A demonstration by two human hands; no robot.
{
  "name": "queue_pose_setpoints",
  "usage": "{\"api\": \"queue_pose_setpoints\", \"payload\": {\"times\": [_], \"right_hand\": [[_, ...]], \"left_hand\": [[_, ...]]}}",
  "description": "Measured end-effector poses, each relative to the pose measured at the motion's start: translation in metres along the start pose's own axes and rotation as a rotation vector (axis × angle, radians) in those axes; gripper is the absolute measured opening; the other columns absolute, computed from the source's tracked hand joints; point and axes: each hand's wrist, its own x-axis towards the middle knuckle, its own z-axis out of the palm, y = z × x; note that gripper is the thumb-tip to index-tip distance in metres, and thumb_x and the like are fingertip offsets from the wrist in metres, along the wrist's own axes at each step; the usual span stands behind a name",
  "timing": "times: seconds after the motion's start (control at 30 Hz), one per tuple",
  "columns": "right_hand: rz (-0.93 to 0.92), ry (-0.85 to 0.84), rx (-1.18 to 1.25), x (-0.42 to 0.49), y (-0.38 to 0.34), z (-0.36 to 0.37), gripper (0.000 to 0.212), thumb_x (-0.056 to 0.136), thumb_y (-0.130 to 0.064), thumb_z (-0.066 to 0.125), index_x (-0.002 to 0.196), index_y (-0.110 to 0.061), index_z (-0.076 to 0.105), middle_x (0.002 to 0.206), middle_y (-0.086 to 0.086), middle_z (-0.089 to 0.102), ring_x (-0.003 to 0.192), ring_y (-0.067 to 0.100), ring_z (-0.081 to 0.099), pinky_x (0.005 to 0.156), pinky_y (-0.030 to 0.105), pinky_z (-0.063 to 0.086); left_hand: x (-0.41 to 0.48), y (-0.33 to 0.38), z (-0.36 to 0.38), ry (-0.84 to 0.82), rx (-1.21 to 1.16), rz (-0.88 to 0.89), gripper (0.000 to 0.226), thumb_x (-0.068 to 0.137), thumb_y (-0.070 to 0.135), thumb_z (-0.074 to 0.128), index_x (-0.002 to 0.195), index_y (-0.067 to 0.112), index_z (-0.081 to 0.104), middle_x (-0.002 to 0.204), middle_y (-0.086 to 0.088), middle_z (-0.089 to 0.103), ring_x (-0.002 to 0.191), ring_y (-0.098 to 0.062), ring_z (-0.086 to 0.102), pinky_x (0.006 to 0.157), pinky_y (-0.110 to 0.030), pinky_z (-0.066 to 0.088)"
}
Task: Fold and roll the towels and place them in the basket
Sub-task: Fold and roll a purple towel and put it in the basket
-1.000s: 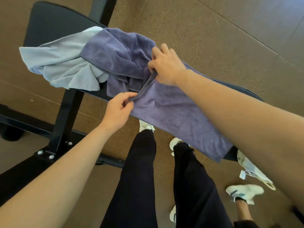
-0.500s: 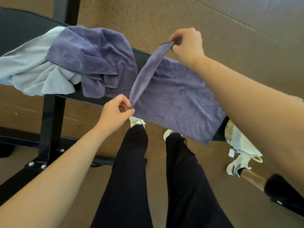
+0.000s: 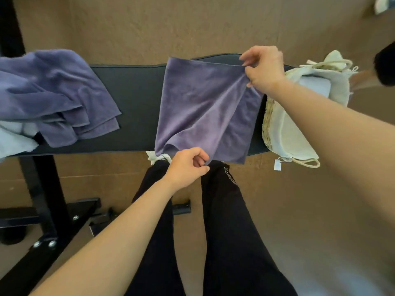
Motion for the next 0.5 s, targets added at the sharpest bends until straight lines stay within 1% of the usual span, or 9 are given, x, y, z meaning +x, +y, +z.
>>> {"api": "queue_pose_setpoints", "payload": {"times": [0.03,0.07,0.13,0.2,0.23,0.33,0.4,0.43,0.5], "right_hand": [[-0.011,0.002,-0.060,0.002,0.009,-0.006,0.039,0.080,0.005,0.052,0.098,-0.022,0.075,0.097,0.005,0.073,0.069,0.014,0.067,0.049,0.031,0.061],[-0.023,0.001,-0.120,0.005,0.018,-0.010,0.036,0.081,0.002,0.055,0.099,-0.020,0.076,0.099,0.004,0.073,0.074,0.017,0.069,0.055,0.033,0.063],[-0.035,0.000,-0.241,0.011,0.035,-0.017,0.030,0.084,-0.003,0.059,0.103,-0.020,0.076,0.101,0.004,0.074,0.089,0.025,0.070,0.076,0.040,0.063],[-0.037,-0.002,-0.328,0.016,0.047,-0.022,0.026,0.089,-0.007,0.060,0.104,-0.021,0.075,0.106,0.005,0.073,0.101,0.030,0.068,0.093,0.042,0.056],[-0.037,0.010,-0.346,0.019,0.052,-0.024,0.025,0.090,-0.007,0.059,0.104,-0.021,0.074,0.108,0.005,0.073,0.104,0.031,0.066,0.097,0.040,0.053],[-0.023,0.039,-0.375,0.023,0.062,-0.027,0.030,0.091,-0.002,0.053,0.106,-0.019,0.071,0.114,0.007,0.070,0.108,0.032,0.063,0.097,0.034,0.050],[0.005,0.022,-0.435,0.024,0.066,-0.027,0.034,0.089,0.003,0.051,0.111,-0.016,0.069,0.120,0.009,0.066,0.113,0.033,0.060,0.094,0.034,0.048],[0.016,0.000,-0.469,0.024,0.068,-0.026,0.035,0.089,0.005,0.053,0.115,-0.014,0.068,0.124,0.011,0.064,0.114,0.034,0.059,0.094,0.036,0.048],[0.024,-0.049,-0.503,0.019,0.071,-0.021,0.037,0.089,0.002,0.059,0.124,-0.011,0.063,0.131,0.014,0.057,0.119,0.035,0.056,0.096,0.039,0.047]], "left_hand": [[0.004,0.005,0.012,-0.011,0.015,-0.008,0.025,0.081,0.019,0.084,0.085,0.035,0.065,0.081,0.009,0.068,0.071,-0.005,0.062,0.072,-0.024,0.054],[0.008,0.010,0.025,-0.012,0.026,-0.017,0.024,0.081,0.020,0.084,0.084,0.034,0.065,0.080,0.010,0.068,0.070,-0.005,0.061,0.072,-0.025,0.054],[0.016,0.019,0.049,0.003,0.041,-0.034,0.027,0.079,0.021,0.086,0.079,0.035,0.063,0.076,0.011,0.067,0.066,-0.002,0.058,0.070,-0.023,0.052],[0.022,0.030,0.070,0.014,0.059,-0.049,0.029,0.080,0.022,0.086,0.077,0.037,0.061,0.074,0.013,0.065,0.064,0.001,0.058,0.067,-0.018,0.048],[0.025,0.036,0.081,0.019,0.064,-0.053,0.029,0.080,0.023,0.086,0.077,0.036,0.061,0.074,0.013,0.065,0.065,0.001,0.058,0.067,-0.018,0.049],[0.035,0.047,0.109,0.029,0.080,-0.065,0.021,0.082,0.024,0.085,0.084,0.030,0.066,0.075,0.014,0.066,0.070,0.000,0.062,0.072,-0.023,0.055],[0.042,0.051,0.123,0.024,0.121,-0.085,0.017,0.085,0.026,0.083,0.096,0.028,0.070,0.083,0.015,0.069,0.076,-0.001,0.064,0.078,-0.027,0.058],[0.046,0.053,0.128,0.006,0.169,-0.102,0.023,0.087,0.029,0.081,0.107,0.028,0.071,0.092,0.015,0.072,0.083,-0.003,0.066,0.082,-0.030,0.058],[0.051,0.052,0.135,-0.043,0.311,-0.152,0.041,0.090,0.033,0.076,0.130,0.029,0.065,0.116,0.013,0.072,0.101,-0.011,0.068,0.091,-0.036,0.058]]}}
